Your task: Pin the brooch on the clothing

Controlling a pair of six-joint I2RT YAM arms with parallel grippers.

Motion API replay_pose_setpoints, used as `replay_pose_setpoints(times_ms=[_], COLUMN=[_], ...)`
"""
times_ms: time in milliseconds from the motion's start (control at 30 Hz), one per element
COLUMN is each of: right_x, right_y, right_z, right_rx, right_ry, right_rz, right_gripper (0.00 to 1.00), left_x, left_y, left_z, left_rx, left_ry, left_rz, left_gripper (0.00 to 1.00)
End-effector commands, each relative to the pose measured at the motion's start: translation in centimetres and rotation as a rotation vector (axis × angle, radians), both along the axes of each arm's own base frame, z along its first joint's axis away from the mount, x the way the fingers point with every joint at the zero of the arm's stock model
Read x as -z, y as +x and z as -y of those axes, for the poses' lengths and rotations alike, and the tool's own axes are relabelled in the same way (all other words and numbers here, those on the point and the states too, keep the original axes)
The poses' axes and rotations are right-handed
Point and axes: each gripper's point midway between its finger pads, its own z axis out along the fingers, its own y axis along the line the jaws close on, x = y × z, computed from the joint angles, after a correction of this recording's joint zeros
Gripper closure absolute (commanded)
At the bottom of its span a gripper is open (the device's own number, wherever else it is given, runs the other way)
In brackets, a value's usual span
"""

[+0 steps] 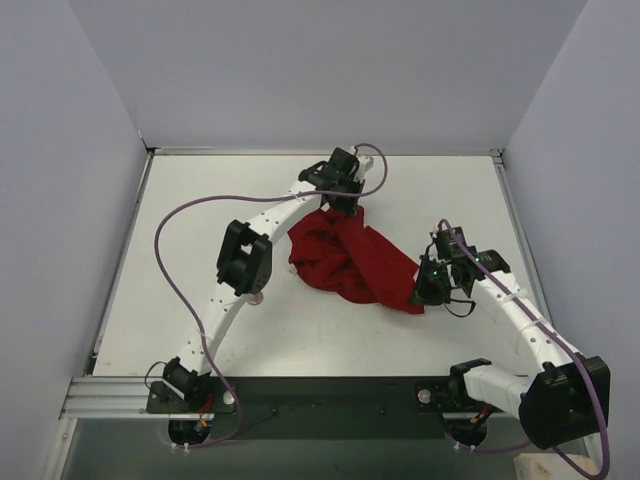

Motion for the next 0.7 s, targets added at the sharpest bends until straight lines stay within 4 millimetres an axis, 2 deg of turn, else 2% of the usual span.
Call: replay_pose_setpoints(times_ms=[0,33,67,100,133,167,200,233,267,300,333,367,400,433,467,500,533,567,633,667], right_x=[-4.4,-5.2,-6.1,-8.2,-9.2,-10.5,-12.2,-13.0,-13.9,-14.7,-14.3,-14.0,-13.7,-12.0,-11.1,-10.5,-9.7,-7.9,-6.6,-5.7], right_y=[3.6,4.3,5.2,6.6,7.2,8.1,8.6,8.9,9.2,9.0,8.7,8.4,7.8,7.1,6.6,6.1,5.6,4.7,4.1,3.7], right_z=[1.4,1.6,1.8,2.2,2.3,2.4,2.5,2.6,2.7,2.9,3.1,3.1,3.2,3.3,3.3,3.2,2.9,2.9,3.0,3.0], right_rx=[0.013,0.009,0.016,0.031,0.032,0.034,0.037,0.035,0.039,0.048,0.051,0.053,0.055,0.061,0.075,0.078,0.076,0.082,0.101,0.104], right_ry=[-0.022,-0.026,-0.022,-0.021,-0.019,-0.014,-0.009,-0.011,-0.009,-0.009,-0.013,-0.012,-0.007,-0.008,0.002,0.012,0.028,0.029,0.036,0.033], right_rz=[0.141,0.172,0.208,0.272,0.312,0.367,0.43,0.469,0.517,0.555,0.558,0.559,0.561,0.523,0.5,0.491,0.469,0.423,0.39,0.366], right_gripper=[1.0,1.0,1.0,1.0,1.0,1.0,1.0,1.0,1.0,1.0,1.0,1.0,1.0,1.0,1.0,1.0,1.0,1.0,1.0,1.0], left_x=[-13.3,-15.2,-18.9,-20.6,-22.0,-26.7,-25.1,-25.9,-30.2,-26.1,-25.2,-28.9,-23.2,-21.9,-24.1,-22.0,-16.8,-16.8,-14.3,-12.1], left_y=[4.2,4.5,4.3,4.5,4.2,3.1,2.5,1.7,0.2,-0.7,-1.8,-3.5,-4.5,-5.8,-7.4,-8.3,-10.2,-12.0,-14.5,-16.9], left_z=[-1.3,-1.8,-2.3,-3.3,-3.8,-4.3,-4.9,-5.2,-6.2,-7.0,-7.5,-8.9,-10.6,-11.2,-12.1,-13.4,-14.4,-14.6,-14.6,-14.1], left_rx=[-0.053,-0.071,-0.075,-0.093,-0.107,-0.095,-0.104,-0.106,-0.117,-0.142,-0.173,-0.198,-0.268,-0.309,-0.331,-0.39,-0.434,-0.436,-0.468,-0.44], left_ry=[-0.198,-0.232,-0.29,-0.321,-0.353,-0.422,-0.406,-0.425,-0.483,-0.437,-0.436,-0.501,-0.423,-0.428,-0.493,-0.471,-0.437,-0.477,-0.488,-0.463], left_rz=[0.247,0.269,0.318,0.336,0.343,0.415,0.382,0.396,0.493,0.438,0.434,0.524,0.462,0.443,0.501,0.488,0.399,0.406,0.353,0.314], left_gripper=[1.0,1.0,1.0,1.0,1.0,1.0,1.0,1.0,1.0,1.0,1.0,1.0,1.0,1.0,1.0,1.0,1.0,1.0,1.0,0.98])
